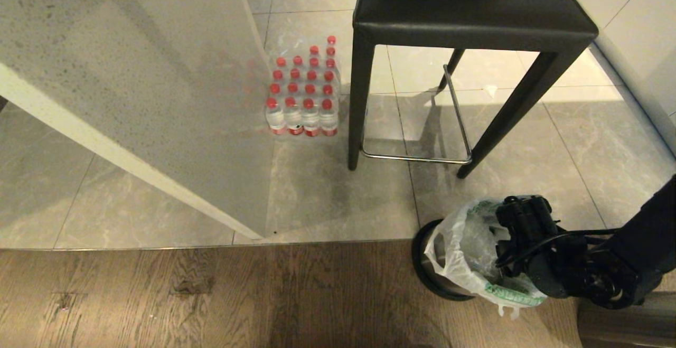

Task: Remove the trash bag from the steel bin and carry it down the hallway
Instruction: Pick up the trash bag

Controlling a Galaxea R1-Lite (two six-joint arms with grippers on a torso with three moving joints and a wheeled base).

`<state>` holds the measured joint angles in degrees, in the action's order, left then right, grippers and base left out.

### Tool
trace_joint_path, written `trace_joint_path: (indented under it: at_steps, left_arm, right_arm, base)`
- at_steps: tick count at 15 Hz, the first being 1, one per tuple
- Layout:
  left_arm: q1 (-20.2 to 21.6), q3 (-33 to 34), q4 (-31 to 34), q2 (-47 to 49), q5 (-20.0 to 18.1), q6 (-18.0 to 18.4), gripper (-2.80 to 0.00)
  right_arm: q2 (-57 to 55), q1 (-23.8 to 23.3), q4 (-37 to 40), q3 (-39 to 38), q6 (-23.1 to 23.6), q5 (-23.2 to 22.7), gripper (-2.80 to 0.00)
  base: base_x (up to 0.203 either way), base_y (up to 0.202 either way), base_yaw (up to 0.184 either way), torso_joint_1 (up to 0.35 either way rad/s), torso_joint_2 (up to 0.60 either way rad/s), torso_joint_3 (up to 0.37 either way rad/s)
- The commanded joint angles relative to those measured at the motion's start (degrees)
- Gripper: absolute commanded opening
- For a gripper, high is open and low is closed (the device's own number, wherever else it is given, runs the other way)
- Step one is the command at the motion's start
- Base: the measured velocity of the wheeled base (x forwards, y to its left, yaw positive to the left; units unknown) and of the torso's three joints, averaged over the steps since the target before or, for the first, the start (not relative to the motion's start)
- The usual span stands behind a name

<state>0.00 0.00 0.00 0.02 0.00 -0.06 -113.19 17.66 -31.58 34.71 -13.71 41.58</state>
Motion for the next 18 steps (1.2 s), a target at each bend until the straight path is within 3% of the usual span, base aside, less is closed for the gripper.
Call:
trace_joint_path:
  at_steps: [1,17,18]
  left_arm:
    - [0.00,0.00,0.00,-0.02,0.00,-0.03,-2.80]
    - [0.00,0.00,0.00,-0.02,0.00,-0.03,-2.80]
    - [0.00,0.00,0.00,-0.02,0.00,-0.03,-2.80]
  right_arm:
    - [-2.44,0.10,-0.23,1.61,-0.20,0.17,0.00]
    - [-3.78,-0.16,-5.22,1.15,3.95,0.93,0.00]
    - [-4.15,-0.16,-5.68,1.15,3.90,0.95,-2.80]
  base:
    - [0.000,0.000,0.000,0.000,0.00,0.000]
    - [0.000,0.000,0.000,0.000,0.00,0.000]
    - [0.000,0.000,0.000,0.000,0.00,0.000]
